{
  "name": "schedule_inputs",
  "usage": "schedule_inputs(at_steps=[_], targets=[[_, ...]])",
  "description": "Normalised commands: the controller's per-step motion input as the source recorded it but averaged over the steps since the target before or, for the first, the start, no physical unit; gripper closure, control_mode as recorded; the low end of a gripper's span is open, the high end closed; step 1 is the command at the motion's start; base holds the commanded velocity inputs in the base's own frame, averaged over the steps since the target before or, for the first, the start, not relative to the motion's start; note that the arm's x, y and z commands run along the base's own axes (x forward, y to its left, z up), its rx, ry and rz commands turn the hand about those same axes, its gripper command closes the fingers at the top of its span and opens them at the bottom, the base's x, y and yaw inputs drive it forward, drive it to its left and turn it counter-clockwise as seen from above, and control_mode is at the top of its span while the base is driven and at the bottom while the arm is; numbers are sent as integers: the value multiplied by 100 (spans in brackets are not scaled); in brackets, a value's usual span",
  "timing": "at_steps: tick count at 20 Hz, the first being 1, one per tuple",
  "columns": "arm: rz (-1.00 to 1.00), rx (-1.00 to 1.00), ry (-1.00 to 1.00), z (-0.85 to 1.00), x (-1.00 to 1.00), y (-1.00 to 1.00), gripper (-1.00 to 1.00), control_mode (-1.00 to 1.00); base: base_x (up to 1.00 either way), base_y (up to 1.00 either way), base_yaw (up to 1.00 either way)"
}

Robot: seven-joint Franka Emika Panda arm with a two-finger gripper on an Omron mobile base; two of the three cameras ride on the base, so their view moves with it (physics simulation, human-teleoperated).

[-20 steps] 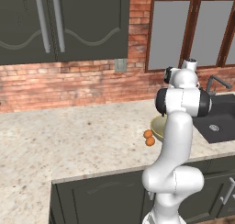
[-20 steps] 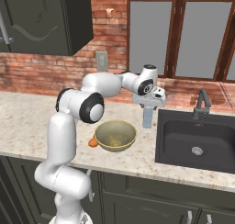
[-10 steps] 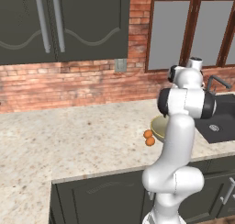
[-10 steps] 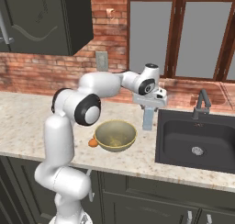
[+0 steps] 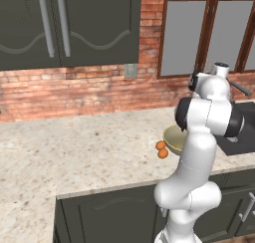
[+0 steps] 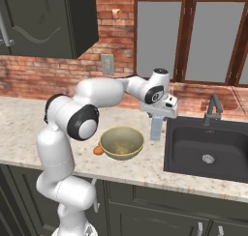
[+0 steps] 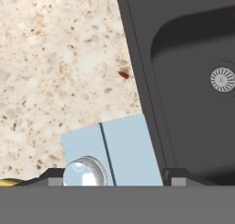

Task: Gather the eggs and milk located in the vicinity of the sink area and place them right next to the bowl.

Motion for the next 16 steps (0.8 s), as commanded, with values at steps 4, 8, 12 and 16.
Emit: schedule_inputs(at_steps=[4, 8, 12, 16], targets=[[-7, -5, -11, 0, -31, 0, 100, -100, 0, 0, 0], [-7, -3, -7, 1, -21, 0, 100, -100, 0, 0, 0], [-6, 0, -1, 2, -36, 0, 100, -100, 0, 0, 0], [-6, 0, 0, 10, -41, 0, 100, -100, 0, 0, 0]])
